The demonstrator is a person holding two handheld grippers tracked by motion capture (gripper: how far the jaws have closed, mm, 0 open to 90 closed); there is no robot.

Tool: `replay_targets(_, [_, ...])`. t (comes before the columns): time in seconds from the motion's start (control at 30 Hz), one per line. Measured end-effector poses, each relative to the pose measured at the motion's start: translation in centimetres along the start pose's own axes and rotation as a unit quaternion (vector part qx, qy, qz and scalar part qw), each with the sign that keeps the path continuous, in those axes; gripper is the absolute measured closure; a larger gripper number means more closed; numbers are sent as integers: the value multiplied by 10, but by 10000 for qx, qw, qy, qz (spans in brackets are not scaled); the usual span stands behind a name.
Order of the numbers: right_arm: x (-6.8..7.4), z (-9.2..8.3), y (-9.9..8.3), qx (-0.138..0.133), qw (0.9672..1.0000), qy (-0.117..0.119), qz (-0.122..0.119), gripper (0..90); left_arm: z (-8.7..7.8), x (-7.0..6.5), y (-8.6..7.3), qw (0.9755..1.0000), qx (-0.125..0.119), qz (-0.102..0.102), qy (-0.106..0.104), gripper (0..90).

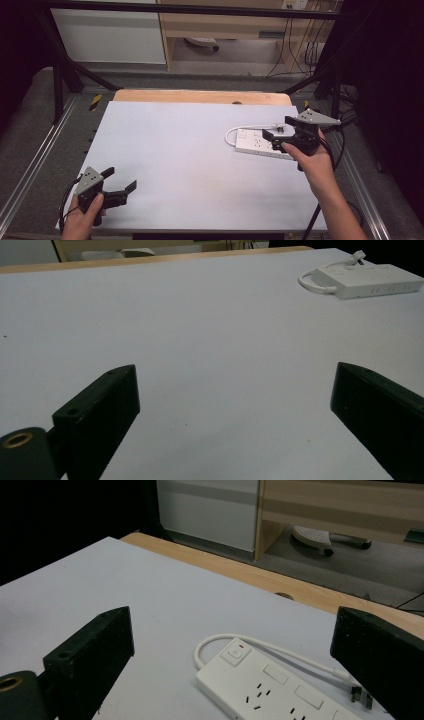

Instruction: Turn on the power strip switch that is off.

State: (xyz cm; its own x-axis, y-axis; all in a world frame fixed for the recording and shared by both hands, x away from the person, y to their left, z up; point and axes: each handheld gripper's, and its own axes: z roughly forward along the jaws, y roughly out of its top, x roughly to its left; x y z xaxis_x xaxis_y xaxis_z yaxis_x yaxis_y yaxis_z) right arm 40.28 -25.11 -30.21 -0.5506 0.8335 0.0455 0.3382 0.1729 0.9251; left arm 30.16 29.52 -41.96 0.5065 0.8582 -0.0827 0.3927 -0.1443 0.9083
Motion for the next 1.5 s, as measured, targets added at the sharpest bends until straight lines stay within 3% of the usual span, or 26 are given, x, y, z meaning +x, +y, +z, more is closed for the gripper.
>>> replay_targets(0.27, [-10, 14, 11, 1, 9999, -46, 114, 36, 0, 0, 0, 10000, 9, -4, 7, 56])
replay_targets(0.37, [-14, 20, 12, -6, 9999, 50, 143, 55, 1, 0, -1, 10000, 12, -18, 2, 56])
replay_targets(0.67, [-23, 45, 11, 167, 9995, -66, 256, 64, 1, 0, -1, 10000, 52, 4, -6, 56])
replay_targets(0.83, [-29, 58, 12, 247, 9991, -247, 249, 61, 2, 0, -1, 10000, 59, 2, -10, 56])
replay_targets(1.13, [-36, 85, 5, 406, 9979, -495, 122, 210, 3, 0, -1, 10000, 74, -15, -24, 57])
replay_targets(1.5, [-48, 106, -2, 453, 9968, -518, 403, 318, 3, 1, -2, 9999, 89, -74, -36, 57])
